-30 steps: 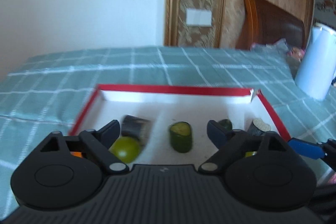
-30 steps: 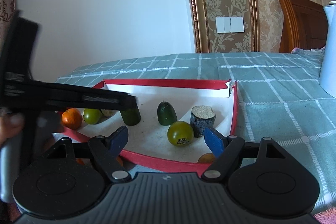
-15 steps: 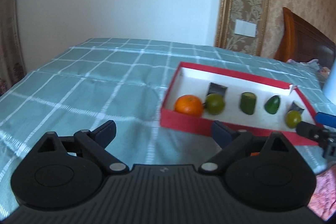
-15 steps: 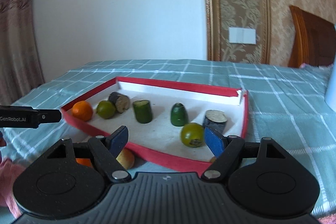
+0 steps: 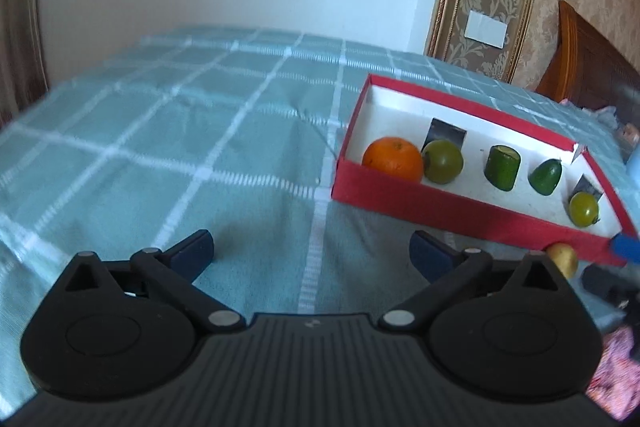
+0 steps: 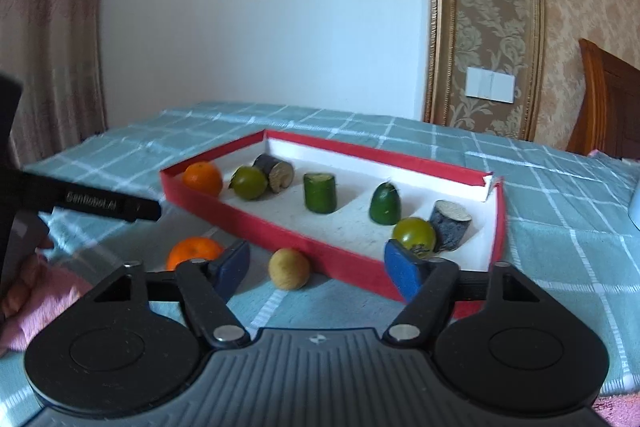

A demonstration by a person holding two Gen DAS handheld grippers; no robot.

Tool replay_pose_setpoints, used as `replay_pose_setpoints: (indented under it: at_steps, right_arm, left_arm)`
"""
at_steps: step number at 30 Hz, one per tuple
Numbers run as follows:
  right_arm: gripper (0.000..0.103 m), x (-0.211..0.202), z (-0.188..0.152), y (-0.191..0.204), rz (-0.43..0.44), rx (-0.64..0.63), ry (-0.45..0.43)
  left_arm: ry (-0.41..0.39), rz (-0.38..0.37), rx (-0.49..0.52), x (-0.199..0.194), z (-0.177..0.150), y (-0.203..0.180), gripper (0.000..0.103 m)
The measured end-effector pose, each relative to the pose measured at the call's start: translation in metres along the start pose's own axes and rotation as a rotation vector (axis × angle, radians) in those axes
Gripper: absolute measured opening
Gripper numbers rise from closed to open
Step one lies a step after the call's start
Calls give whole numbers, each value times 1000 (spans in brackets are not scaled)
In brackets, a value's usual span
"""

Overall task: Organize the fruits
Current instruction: 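Withdraw the left gripper from the box, then close the right gripper on the brown round fruit outside the box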

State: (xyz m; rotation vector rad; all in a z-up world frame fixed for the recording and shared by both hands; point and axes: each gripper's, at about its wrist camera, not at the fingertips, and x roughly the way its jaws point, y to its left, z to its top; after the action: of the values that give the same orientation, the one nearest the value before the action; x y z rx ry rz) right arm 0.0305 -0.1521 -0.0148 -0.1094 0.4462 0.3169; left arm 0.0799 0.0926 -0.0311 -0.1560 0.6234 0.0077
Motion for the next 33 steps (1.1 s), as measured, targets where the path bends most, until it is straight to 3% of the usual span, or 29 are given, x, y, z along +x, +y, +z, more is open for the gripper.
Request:
replay_pose_setpoints:
  at_steps: [6,11,20,22,33]
  right_arm:
    - [56,13,2,-2,23,49,62]
    - [38,29,4,0,40,81,133]
    - [37,41,8,14,-17,53,157]
    - [26,41,8,15,-11,46,158]
    - [26,36,7,16,2,50,145]
  left_arm:
    - [-13,-26,-33,-2,0,6,103]
    - [-17,-35,-43,-2,0,8,103]
    - [-17,-37,-45,-3,0,9,103]
    - [-18,-38,-47,-3,0,10,103]
    - [-19,-41,-50,-3,0,10,103]
